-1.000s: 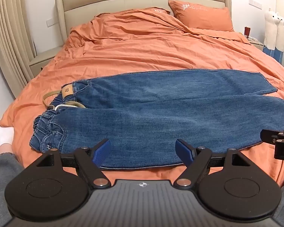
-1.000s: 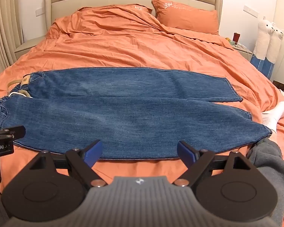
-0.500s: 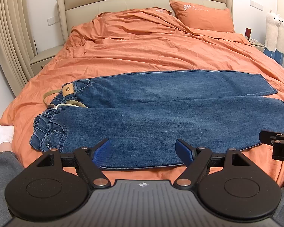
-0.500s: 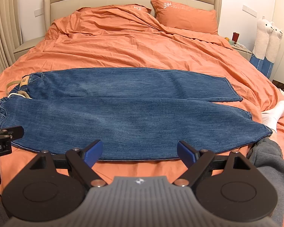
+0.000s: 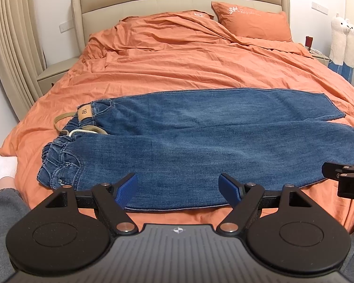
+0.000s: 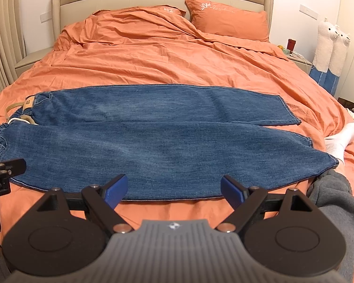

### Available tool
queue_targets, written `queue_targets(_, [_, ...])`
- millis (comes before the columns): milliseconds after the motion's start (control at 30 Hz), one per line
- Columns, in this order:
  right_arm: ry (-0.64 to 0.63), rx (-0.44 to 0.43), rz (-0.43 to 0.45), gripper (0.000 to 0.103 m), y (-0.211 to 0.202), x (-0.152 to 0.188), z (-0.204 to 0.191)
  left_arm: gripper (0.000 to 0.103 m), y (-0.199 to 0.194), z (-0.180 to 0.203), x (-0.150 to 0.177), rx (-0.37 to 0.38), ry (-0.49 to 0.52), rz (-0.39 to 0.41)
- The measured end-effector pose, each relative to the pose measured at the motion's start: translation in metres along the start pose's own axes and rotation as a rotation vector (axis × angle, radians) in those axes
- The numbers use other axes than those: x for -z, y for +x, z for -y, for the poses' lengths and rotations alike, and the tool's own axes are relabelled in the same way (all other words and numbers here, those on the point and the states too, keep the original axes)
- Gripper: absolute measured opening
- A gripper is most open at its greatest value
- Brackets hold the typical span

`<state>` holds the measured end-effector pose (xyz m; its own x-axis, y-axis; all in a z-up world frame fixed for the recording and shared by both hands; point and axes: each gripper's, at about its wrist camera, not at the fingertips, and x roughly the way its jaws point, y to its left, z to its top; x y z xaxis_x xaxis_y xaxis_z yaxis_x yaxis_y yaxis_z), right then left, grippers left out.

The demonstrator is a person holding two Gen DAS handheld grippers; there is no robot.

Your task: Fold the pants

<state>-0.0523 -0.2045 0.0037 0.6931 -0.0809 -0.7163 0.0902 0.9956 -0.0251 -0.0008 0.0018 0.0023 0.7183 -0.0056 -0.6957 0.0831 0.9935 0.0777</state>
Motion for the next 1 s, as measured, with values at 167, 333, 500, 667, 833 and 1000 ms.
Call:
queue_targets(167, [0.000, -0.002, -0.003, 0.082, 0.0016, -0.0010, -0.0007, 0.091, 0.0000, 0.0014, -0.0002, -0.001, 0.001, 0.000])
queue_targets(333, [-0.003, 0.001, 0.001, 0.082, 0.0009, -0.0016, -0.0017, 0.091, -0.0001, 0.0017, -0.0004, 0.000, 0.002, -0.001])
queue_targets(500, [-0.007, 0.001, 0.001, 0.082, 0.0005, -0.0013, -0.0023, 0.091, -0.0001, 0.0034, -0.0007, -0.001, 0.002, -0.002])
queue_targets(667, [-0.005, 0.002, 0.001, 0.082, 0.0003, -0.0014, -0.0025, 0.091, -0.0002, 0.0029, -0.0007, 0.000, 0.002, -0.001])
queue_targets(833, [-0.003, 0.004, 0.002, 0.082, 0.0001, -0.0019, -0.0023, 0.091, -0.0004, 0.0036, -0.0014, 0.000, 0.002, -0.001])
queue_targets(1000, [-0.001, 0.004, 0.004, 0.082, 0.0003, -0.0017, -0.0019, 0.091, -0.0005, 0.0037, -0.0015, 0.000, 0.002, -0.001])
